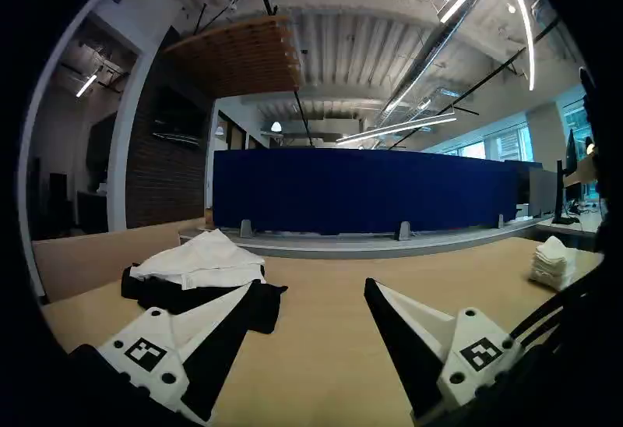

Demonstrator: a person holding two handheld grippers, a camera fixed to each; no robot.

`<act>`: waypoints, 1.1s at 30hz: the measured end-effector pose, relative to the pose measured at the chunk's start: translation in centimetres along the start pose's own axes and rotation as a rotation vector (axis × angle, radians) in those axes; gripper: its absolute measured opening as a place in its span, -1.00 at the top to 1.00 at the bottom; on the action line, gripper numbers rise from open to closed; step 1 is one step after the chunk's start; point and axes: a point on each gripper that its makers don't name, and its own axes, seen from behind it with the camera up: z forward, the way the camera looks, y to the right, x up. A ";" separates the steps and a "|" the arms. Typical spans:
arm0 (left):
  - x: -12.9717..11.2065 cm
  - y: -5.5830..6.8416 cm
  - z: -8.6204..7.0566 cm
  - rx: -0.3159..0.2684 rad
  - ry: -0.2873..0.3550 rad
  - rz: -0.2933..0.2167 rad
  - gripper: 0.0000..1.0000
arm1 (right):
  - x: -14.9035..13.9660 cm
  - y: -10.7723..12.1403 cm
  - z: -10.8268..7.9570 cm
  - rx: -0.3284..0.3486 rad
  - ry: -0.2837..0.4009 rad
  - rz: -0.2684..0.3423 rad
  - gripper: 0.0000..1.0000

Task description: Fold towel

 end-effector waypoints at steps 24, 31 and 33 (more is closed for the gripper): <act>-1.9 0.7 0.0 -0.004 -0.037 0.029 -0.96 | -0.6 0.4 1.1 0.019 0.009 0.014 -1.00; -1.9 0.7 0.1 -0.004 -0.038 0.029 -0.97 | 0.9 1.1 1.2 0.031 0.048 0.021 -1.00; -1.9 0.8 0.1 -0.003 -0.038 0.030 -0.97 | 1.8 1.5 1.0 0.029 0.072 0.020 -1.00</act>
